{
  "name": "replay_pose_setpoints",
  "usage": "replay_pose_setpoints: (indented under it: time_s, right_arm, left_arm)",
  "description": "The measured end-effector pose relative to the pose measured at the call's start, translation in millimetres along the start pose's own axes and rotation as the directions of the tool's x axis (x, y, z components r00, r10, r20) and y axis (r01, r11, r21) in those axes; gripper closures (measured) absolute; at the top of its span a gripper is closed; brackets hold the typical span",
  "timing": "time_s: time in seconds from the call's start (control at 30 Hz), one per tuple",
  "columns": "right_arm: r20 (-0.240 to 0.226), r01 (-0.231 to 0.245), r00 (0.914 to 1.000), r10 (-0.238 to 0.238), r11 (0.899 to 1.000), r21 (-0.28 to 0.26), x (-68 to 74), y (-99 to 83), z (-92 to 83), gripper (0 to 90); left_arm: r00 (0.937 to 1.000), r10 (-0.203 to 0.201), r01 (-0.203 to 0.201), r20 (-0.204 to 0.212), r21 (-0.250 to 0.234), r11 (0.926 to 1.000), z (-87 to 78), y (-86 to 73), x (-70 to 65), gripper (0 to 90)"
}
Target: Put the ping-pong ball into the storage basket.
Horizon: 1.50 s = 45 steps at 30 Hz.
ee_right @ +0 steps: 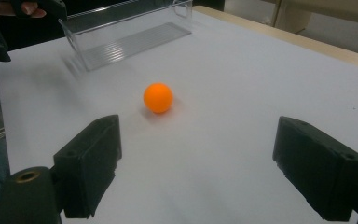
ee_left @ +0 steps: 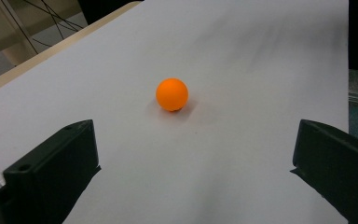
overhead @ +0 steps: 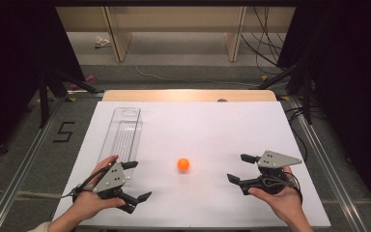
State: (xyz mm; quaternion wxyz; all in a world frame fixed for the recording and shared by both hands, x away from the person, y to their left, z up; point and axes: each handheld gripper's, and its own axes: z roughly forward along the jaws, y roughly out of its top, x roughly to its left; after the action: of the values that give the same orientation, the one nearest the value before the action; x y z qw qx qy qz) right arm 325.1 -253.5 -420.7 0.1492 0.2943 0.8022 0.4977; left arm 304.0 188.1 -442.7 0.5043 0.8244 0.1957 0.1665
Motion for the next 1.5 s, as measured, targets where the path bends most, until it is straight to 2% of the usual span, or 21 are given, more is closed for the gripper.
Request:
replay_pose_setpoints:
  time_s: [0.93,1.5]
  right_arm:
    - [-0.001,-0.004,1.0000,0.004,1.000,0.002,-1.0,1.9,7.3,16.3]
    - [-0.022,0.023,0.9995,-0.023,1.000,0.015,3.6,8.6,25.5,16.3]
  left_arm:
    - [0.9998,0.017,-0.017,0.011,0.006,0.9998,0.7,0.4,-1.4,0.0]
    - [0.9994,0.028,-0.029,0.018,0.012,0.9995,2.5,1.1,-3.3,0.0]
